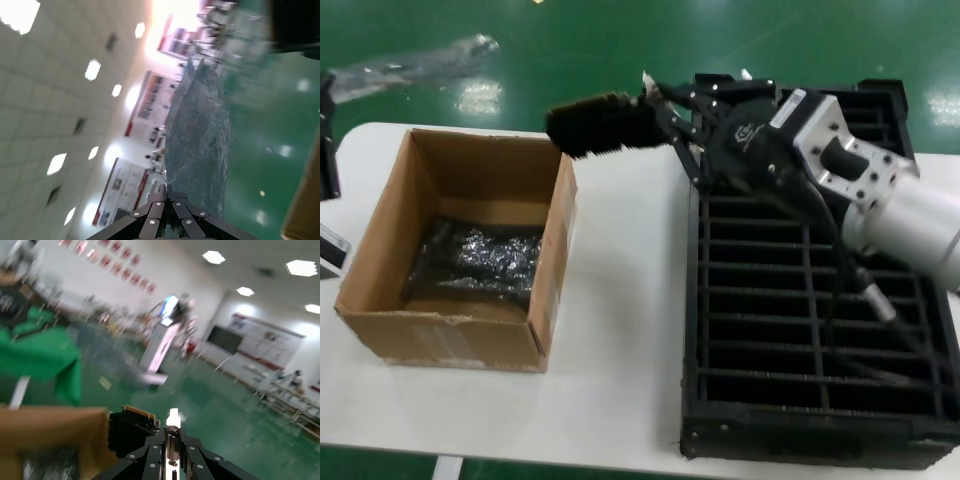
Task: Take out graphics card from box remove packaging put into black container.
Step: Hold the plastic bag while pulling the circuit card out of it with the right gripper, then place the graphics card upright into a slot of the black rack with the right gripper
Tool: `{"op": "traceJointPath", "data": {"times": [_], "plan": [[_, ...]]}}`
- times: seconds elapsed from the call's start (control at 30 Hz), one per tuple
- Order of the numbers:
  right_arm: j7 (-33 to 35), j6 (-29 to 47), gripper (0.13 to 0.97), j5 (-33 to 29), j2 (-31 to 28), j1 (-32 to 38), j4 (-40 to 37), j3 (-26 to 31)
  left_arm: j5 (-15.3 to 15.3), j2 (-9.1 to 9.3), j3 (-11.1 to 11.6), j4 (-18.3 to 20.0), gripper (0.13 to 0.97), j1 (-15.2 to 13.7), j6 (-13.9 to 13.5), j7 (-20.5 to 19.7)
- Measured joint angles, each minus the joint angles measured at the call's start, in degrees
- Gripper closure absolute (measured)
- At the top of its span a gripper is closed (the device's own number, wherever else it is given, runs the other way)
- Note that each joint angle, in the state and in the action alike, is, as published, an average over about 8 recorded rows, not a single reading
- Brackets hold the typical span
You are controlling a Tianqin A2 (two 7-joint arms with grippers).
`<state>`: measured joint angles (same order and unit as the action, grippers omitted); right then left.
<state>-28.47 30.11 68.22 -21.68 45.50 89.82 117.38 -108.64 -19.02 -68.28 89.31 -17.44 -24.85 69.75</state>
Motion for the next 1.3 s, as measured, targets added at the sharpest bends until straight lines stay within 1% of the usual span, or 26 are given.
{"op": "traceJointPath", "data": {"times": [0.1,0.23,0.33,0.43,0.53,0.6,0.7,0.83,1.03,1.3], "plan": [[-8.1,7.2,0.919,-8.0,-3.0,3.8,3.8,2.4,-2.6,2.84,2.8,0.4,0.957,0.0,-1.6,0.4],[-18.1,17.0,0.919,-17.9,-6.4,11.5,7.1,8.7,-5.2,5.41,5.1,0.4,0.957,-0.1,-3.1,-0.5],[-25.3,24.3,0.919,-25.2,-8.0,17.8,8.9,14.6,-6.7,6.64,6.1,0.1,0.957,-0.2,-4.1,-1.7],[-32.9,31.8,0.919,-32.8,-8.4,24.2,10.2,20.8,-7.9,7.61,6.9,-0.2,0.957,-0.1,-5.2,-3.0],[-39.4,39.5,0.919,-40.7,-7.4,28.9,10.5,25.9,-9.1,8.47,7.5,-0.4,0.957,0.1,-6.2,-4.3],[-42.0,43.9,0.919,-45.9,-5.9,30.6,9.9,28.0,-9.7,9.02,7.9,-0.4,0.957,0.4,-6.7,-5.2],[-42.5,48.2,0.919,-52.3,-2.8,30.8,7.9,28.3,-10.5,9.77,8.4,-0.4,0.957,0.9,-7.3,-6.7],[-39.6,49.6,0.919,-57.1,1.6,29.1,4.3,25.8,-11.5,10.74,9.0,-0.3,0.957,1.8,-7.9,-8.7],[-33.9,48.7,0.919,-57.9,7.1,26.3,0.0,20.7,-12.5,11.72,9.9,-0.2,0.957,2.7,-8.7,-10.7],[-27.9,51.3,0.919,-57.8,11.5,23.9,-2.7,16.2,-12.6,11.96,10.7,-1.0,0.957,2.7,-9.5,-11.6]]}}
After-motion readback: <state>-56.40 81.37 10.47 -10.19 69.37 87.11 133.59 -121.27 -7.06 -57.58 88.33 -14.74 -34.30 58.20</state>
